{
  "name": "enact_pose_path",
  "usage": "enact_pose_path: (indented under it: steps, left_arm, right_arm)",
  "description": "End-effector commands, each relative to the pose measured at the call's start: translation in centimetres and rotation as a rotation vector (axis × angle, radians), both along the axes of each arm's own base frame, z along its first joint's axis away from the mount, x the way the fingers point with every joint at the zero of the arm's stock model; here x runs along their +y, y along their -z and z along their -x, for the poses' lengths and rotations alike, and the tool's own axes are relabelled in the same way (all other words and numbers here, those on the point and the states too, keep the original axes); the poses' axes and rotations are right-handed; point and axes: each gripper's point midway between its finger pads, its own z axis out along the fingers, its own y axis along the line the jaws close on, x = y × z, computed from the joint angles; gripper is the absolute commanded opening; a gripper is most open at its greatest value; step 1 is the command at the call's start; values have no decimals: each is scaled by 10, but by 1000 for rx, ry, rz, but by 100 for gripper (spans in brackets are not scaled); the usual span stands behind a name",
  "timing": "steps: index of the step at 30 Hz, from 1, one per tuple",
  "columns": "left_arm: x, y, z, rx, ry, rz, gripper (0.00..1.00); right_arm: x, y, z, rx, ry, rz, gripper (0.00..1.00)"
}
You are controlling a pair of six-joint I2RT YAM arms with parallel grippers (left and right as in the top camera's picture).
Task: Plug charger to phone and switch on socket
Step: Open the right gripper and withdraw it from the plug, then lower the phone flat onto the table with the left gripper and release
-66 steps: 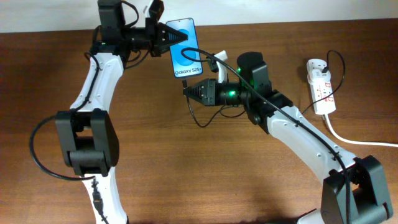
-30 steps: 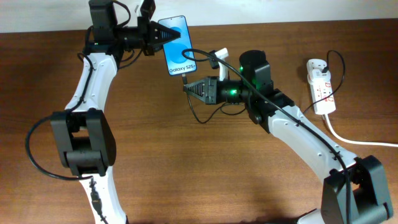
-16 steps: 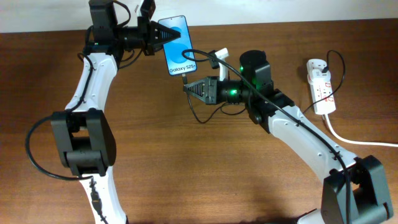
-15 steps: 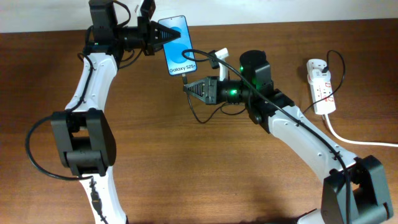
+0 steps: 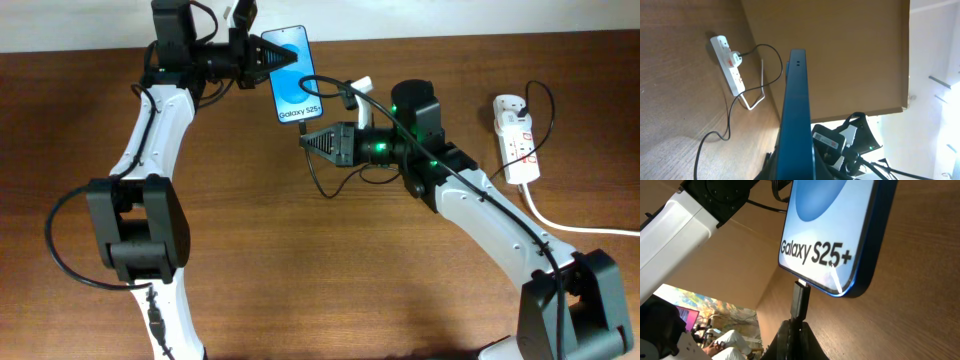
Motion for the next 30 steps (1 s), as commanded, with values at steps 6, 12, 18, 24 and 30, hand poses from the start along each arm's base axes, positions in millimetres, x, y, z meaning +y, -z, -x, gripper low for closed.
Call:
enact_pose_path:
  steps: [6, 12, 18, 24, 30]
  left_arm:
    - [-21, -4, 19, -20, 103, 26, 0]
    - [-21, -4, 19, -35, 103, 27, 0]
    - [-18, -3, 16, -170, 89, 27, 0]
    - [-11, 0, 13, -279, 74, 27, 0]
    - [-13, 41, 3, -165, -22, -58, 0]
  right_arm:
    - [-19, -9, -21, -53, 78, 2, 4]
    - [-19, -9, -20, -52, 71, -1, 10]
    - [-20, -3, -15, -21, 53, 7, 64]
    - [-64, -4, -27, 21, 92, -8, 78]
    - [-93, -2, -34, 14, 167, 36, 85]
